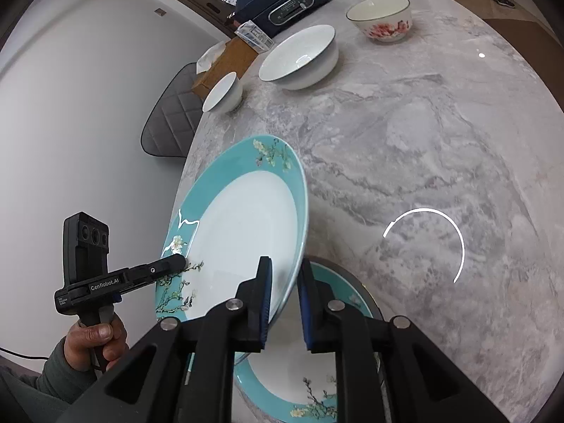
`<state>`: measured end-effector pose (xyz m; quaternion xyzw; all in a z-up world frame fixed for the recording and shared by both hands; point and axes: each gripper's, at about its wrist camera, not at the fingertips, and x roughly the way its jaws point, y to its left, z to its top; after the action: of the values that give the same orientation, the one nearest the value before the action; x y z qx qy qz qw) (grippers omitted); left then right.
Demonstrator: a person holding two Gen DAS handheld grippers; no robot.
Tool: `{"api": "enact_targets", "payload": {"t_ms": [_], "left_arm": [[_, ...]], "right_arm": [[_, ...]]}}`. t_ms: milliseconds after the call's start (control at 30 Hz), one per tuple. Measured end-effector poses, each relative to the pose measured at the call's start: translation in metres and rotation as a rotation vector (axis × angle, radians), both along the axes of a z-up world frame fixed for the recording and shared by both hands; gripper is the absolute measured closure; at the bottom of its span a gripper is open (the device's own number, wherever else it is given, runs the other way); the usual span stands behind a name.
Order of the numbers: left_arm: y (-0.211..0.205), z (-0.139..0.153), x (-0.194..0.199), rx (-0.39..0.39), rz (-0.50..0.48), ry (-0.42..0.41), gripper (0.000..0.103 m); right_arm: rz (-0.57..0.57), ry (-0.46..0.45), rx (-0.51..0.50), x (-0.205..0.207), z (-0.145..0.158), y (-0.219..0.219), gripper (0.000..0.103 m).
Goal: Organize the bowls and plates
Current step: 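Carry the teal floral plate with the right tool over the plate stack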
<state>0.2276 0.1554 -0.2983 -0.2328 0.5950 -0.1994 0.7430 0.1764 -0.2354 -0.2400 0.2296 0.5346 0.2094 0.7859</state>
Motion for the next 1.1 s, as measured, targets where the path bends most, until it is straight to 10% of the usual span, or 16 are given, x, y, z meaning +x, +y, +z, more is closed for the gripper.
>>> {"api": "enact_targets", "payload": {"t_ms": [1100], "left_arm": [[-0.038,-0.05,-0.062,0.087,-0.162,0.052,0.095]], "right_arm": [[0.024,0.069,-0.133,-0.075,-0.05,-0.014,0.086]]}}
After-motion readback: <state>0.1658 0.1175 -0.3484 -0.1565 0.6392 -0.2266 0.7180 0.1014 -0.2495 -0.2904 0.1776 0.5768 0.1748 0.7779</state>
